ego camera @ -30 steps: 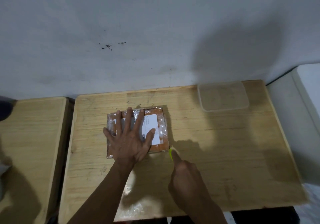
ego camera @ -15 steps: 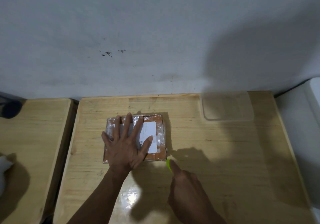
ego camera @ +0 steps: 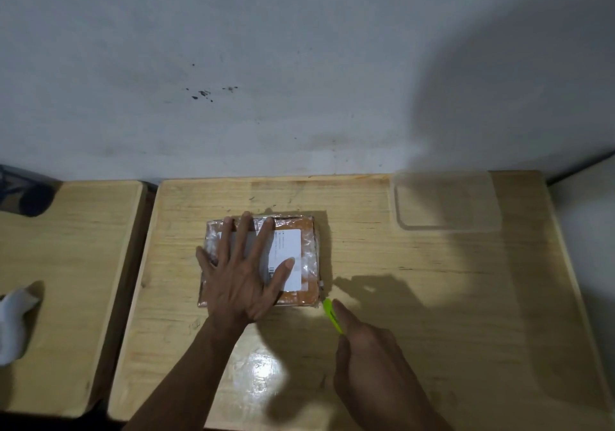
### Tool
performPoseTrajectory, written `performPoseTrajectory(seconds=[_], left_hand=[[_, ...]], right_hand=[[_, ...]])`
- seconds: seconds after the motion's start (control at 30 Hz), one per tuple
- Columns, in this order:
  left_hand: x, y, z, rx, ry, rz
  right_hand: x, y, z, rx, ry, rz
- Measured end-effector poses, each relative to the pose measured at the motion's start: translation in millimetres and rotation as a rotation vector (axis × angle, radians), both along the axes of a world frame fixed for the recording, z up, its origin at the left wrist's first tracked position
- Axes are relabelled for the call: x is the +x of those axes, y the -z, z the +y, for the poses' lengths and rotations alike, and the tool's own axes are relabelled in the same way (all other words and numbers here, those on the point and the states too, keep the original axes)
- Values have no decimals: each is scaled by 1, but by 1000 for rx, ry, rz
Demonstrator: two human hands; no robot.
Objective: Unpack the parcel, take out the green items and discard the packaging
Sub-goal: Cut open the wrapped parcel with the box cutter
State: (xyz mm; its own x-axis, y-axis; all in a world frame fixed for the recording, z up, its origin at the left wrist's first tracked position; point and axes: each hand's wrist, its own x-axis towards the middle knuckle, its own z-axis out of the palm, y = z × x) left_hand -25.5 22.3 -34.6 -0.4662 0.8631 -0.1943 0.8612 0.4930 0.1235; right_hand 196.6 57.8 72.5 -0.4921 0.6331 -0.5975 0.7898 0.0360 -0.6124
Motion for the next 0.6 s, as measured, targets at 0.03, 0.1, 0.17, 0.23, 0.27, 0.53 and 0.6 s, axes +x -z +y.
performPoseTrajectory(seconds=[0.03,0.1,0.17,0.23,0.27,0.53,0.6], left_hand=[[2,0,-1,11,-34,-6],[6,-1,-4,26,-112,-16],[9,-1,-5,30,-183,-20],[12,-4,-3,27,-245,-8],[14,-5,-2,26,-274,5],[25,-6,6,66,-556,-55],[21,-6,8,85,-522,-32]], right_hand=[[3,-6,5,26,13,9],[6,-13,15,76,63,54],[2,-10,26,183,111,125],[-14,1,40,300,143,195],[-25,10,48,344,146,214],[-104,78,95,362,13,217],[-107,79,94,320,43,228]])
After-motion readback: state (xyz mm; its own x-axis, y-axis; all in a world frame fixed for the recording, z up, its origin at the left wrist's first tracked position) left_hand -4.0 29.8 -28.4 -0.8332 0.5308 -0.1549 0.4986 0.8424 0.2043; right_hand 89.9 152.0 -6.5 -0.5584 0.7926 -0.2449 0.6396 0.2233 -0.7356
